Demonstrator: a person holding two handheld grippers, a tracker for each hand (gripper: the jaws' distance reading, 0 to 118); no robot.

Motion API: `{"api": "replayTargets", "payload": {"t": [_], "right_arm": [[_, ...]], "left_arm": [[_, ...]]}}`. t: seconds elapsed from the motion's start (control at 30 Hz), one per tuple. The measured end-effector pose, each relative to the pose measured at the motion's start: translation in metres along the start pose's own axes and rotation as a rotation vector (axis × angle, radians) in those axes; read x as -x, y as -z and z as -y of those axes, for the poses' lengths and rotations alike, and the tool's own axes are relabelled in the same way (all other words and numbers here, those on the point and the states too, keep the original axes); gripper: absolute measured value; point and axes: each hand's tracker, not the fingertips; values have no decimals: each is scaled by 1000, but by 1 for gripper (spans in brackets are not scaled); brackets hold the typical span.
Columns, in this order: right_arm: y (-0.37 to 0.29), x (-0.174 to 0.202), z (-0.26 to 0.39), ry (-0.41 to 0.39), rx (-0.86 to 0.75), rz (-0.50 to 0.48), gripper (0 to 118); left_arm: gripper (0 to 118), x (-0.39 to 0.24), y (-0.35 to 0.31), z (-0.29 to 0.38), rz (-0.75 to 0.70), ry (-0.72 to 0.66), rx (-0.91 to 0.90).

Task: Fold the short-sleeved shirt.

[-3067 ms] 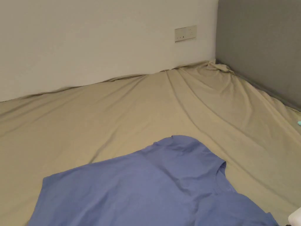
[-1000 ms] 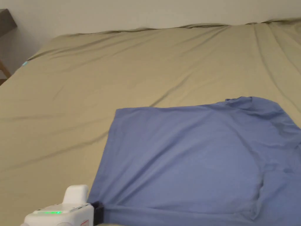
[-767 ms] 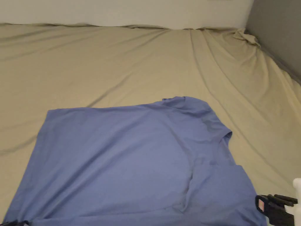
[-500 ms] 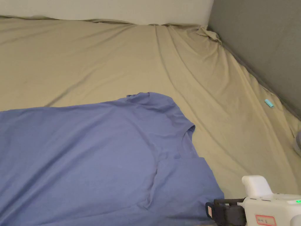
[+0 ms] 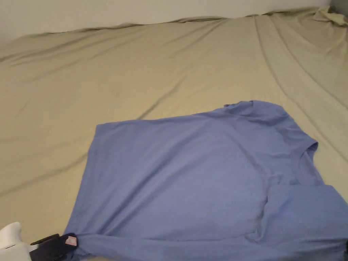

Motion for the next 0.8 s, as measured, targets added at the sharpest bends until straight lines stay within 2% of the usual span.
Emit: {"api": "replayTargets", "payload": {"t": [0.07, 0.1, 0.2, 0.43, 0.5, 0.6, 0.73, 0.8], "right_arm": [[-5, 3, -8, 0, -50, -17, 9], [-8, 21, -14, -10, -78, -15, 9], [-2, 33, -37, -27, -151, -22, 9], [48, 42, -125, -76, -179, 14, 8], [69, 40, -149, -68, -174, 28, 8], [101, 44, -176, -108, -146, 78, 8], [142, 40, -188, -129, -90, 143, 9], [163, 38, -186, -167, -60, 186, 9]], "left_arm": [[8, -3, 0, -5, 3, -1, -11], [8, -6, 0, -8, 14, -12, -19], [8, -10, 2, -24, 51, -54, -48], [8, -27, 31, -77, 74, -74, -106], [8, -31, 45, -95, 71, -83, -117], [8, -40, 72, -119, 12, -37, -118], [8, -49, 113, -136, -71, 7, -77], [8, -49, 130, -139, -122, 31, -70]]}}
